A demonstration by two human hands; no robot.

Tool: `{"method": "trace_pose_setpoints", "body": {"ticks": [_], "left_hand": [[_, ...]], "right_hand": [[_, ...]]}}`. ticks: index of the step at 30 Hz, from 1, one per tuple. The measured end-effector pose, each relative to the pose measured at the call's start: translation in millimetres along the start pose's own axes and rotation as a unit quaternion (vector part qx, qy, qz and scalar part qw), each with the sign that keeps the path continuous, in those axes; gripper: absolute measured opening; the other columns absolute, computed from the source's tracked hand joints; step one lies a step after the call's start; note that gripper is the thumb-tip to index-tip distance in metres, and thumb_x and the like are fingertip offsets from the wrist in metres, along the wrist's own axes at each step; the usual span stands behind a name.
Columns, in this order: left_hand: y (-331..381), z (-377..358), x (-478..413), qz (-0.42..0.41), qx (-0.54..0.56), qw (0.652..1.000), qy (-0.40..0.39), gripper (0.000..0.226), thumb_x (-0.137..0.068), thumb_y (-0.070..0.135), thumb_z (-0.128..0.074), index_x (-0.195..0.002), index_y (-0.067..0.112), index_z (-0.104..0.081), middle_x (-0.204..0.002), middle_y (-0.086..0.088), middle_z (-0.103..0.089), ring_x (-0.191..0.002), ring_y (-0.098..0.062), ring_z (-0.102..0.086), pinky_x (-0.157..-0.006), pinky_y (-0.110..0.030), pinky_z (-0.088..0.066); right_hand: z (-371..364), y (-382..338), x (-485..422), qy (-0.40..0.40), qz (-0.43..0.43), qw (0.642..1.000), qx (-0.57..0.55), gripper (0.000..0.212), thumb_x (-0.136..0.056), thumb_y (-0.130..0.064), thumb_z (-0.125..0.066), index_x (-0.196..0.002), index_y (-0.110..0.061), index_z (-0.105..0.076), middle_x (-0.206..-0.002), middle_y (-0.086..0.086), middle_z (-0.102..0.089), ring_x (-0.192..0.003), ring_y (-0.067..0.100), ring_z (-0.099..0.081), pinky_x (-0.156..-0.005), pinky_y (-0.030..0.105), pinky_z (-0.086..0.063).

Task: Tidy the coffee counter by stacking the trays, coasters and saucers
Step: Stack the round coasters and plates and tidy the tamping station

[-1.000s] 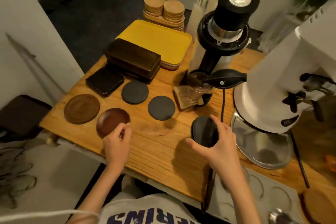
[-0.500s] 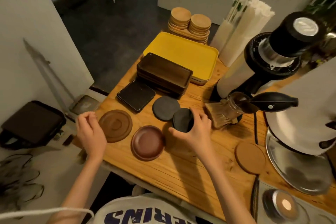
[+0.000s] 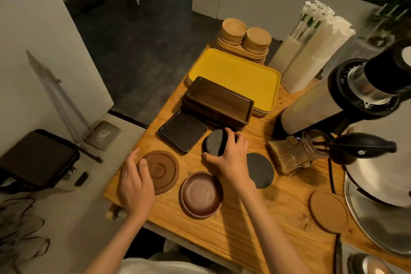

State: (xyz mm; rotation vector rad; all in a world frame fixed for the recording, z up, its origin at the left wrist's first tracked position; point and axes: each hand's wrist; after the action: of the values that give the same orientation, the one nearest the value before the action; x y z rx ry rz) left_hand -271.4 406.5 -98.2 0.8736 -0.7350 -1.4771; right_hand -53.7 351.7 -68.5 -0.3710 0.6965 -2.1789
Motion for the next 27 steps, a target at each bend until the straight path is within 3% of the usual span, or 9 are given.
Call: {"method": "trace_pose_setpoints", "body": {"ticks": [4, 9, 14, 17, 21, 27], "left_hand": [[-3.2, -2.8, -3.0, 0.002, -0.021, 1.000, -0.015, 0.058, -0.095, 0.055, -0.020, -0.137, 0.022, -0.044, -0.137, -0.011, -0.055, -0.128, -0.034, -0.047, -0.096, -0.050, -0.043], [-4.0, -2.1, -4.4, -0.012, -0.046, 0.999, -0.021, 0.057, -0.095, 0.051, -0.023, -0.135, 0.019, -0.047, -0.133, -0.016, -0.056, -0.125, -0.043, -0.047, -0.092, -0.060, -0.045], [-5.2, -2.7, -4.9, -0.018, -0.062, 0.998, -0.021, 0.057, -0.095, 0.054, -0.022, -0.134, 0.020, -0.047, -0.132, -0.016, -0.055, -0.122, -0.043, -0.049, -0.089, -0.061, -0.047], [-5.4, -4.4, -4.8, -0.020, -0.050, 0.999, -0.006, 0.053, -0.096, 0.053, -0.023, -0.132, 0.023, -0.048, -0.130, -0.013, -0.057, -0.119, -0.037, -0.053, -0.087, -0.055, -0.049], [-5.0, -5.1, -3.9, -0.019, -0.043, 0.999, 0.004, 0.052, -0.096, 0.052, -0.023, -0.130, 0.021, -0.049, -0.127, -0.011, -0.059, -0.114, -0.032, -0.054, -0.083, -0.048, -0.046], [-8.7, -6.9, -3.9, -0.032, -0.049, 0.998, 0.005, 0.054, -0.096, 0.053, -0.022, -0.129, 0.020, -0.050, -0.126, -0.009, -0.060, -0.115, -0.030, -0.054, -0.081, -0.041, -0.041]], "right_hand": [[-5.3, 4.6, 1.9, 0.035, 0.003, 0.999, 0.007, 0.100, -0.068, -0.052, -0.082, -0.147, -0.015, -0.033, -0.143, 0.008, -0.034, -0.130, 0.023, -0.027, -0.107, 0.040, -0.035], [-7.6, 6.5, 4.4, 0.052, 0.008, 0.999, 0.007, 0.108, -0.066, -0.064, -0.078, -0.149, -0.014, -0.031, -0.148, 0.005, -0.034, -0.134, 0.021, -0.027, -0.111, 0.039, -0.032], [-4.8, 15.4, 16.6, 0.052, 0.025, 0.998, -0.027, 0.113, -0.068, -0.075, -0.066, -0.154, -0.024, -0.014, -0.160, 0.002, -0.021, -0.148, 0.016, -0.013, -0.119, 0.038, -0.021], [1.9, 45.9, 44.6, 0.137, 0.008, 0.990, -0.010, 0.099, -0.076, -0.072, -0.060, -0.152, -0.020, -0.023, -0.158, 0.003, -0.029, -0.147, 0.011, -0.012, -0.121, 0.042, -0.016], [8.1, 79.9, 72.6, 0.195, -0.051, 0.979, 0.019, 0.092, -0.079, -0.056, -0.069, -0.148, -0.011, -0.029, -0.150, 0.013, -0.035, -0.142, 0.026, -0.025, -0.117, 0.045, -0.028], [2.5, 81.5, 67.7, 0.195, -0.090, 0.975, 0.061, 0.092, -0.080, -0.056, -0.070, -0.145, -0.004, -0.033, -0.144, 0.017, -0.037, -0.136, 0.032, -0.029, -0.113, 0.045, -0.032]]}}
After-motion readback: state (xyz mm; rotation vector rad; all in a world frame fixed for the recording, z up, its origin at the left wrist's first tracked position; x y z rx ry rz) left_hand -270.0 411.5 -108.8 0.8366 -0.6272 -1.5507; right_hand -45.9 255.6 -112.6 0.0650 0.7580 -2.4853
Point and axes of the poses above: each hand's wrist, its own x-axis away from the middle knuckle, its own z-axis out of the back of the hand, y = z × x
